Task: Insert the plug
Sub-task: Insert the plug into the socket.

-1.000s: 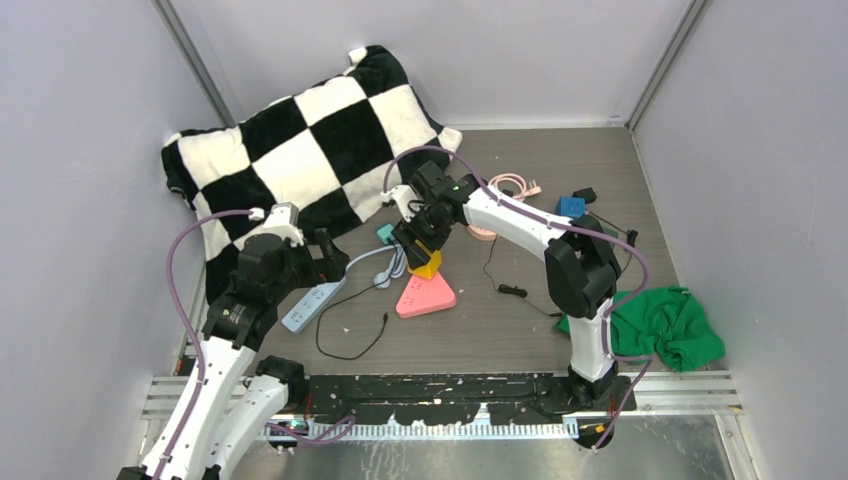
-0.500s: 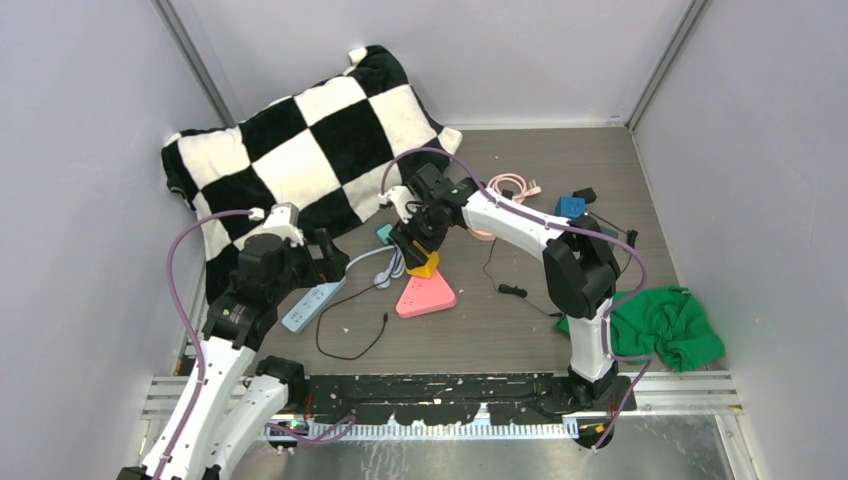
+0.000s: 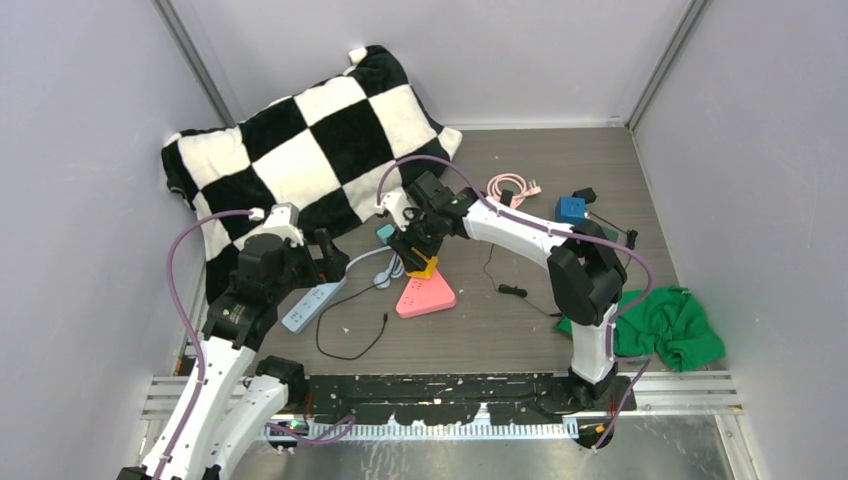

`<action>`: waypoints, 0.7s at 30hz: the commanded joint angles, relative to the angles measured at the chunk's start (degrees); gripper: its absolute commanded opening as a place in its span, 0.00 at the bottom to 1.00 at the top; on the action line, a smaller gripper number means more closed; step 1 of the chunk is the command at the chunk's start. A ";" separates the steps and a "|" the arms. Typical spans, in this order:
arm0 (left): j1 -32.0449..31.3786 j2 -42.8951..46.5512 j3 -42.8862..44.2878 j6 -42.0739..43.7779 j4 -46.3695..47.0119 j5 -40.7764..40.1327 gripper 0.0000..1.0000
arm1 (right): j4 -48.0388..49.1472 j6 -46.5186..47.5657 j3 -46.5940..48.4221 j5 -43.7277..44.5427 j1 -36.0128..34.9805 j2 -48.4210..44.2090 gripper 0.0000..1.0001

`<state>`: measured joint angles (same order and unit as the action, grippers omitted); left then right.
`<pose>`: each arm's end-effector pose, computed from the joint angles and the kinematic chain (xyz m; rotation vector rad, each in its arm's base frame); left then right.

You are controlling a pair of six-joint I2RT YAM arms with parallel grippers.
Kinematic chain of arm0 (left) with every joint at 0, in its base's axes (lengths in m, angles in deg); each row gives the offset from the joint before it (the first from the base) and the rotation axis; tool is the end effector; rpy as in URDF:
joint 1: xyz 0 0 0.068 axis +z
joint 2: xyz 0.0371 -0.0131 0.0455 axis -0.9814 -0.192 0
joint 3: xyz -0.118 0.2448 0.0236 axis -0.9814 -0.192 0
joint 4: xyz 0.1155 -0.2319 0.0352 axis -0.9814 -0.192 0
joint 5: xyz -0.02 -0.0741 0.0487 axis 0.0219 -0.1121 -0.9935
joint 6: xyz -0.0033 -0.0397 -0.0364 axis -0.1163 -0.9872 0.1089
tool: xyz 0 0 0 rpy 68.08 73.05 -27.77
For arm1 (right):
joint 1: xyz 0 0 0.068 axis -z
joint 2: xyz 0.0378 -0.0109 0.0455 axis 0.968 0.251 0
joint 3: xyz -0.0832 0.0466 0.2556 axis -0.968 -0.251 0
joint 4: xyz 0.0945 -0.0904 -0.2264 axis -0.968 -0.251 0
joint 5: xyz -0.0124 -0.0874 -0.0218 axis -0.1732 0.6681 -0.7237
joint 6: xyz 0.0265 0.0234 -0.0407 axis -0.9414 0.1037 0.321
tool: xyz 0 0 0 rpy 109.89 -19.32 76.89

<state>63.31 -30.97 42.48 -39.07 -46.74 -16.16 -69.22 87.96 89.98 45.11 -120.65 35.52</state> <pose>0.1351 -0.0387 0.3007 -0.1607 2.0980 -0.4621 0.2888 0.3055 0.2268 -1.4625 2.1781 0.5606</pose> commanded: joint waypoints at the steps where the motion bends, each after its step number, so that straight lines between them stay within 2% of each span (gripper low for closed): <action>1: 0.31 0.59 1.83 0.32 0.60 -0.57 1.00 | 2.34 0.62 -3.08 1.62 -0.35 -3.06 0.19; 21: 0.32 0.42 1.81 0.32 0.60 -0.55 1.00 | 11.64 0.05 -10.40 -0.42 -0.42 -7.16 0.20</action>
<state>63.31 -30.97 42.48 -39.07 -46.89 -16.16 -59.23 88.29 80.71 44.78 -120.74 30.04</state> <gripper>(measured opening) 0.996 0.661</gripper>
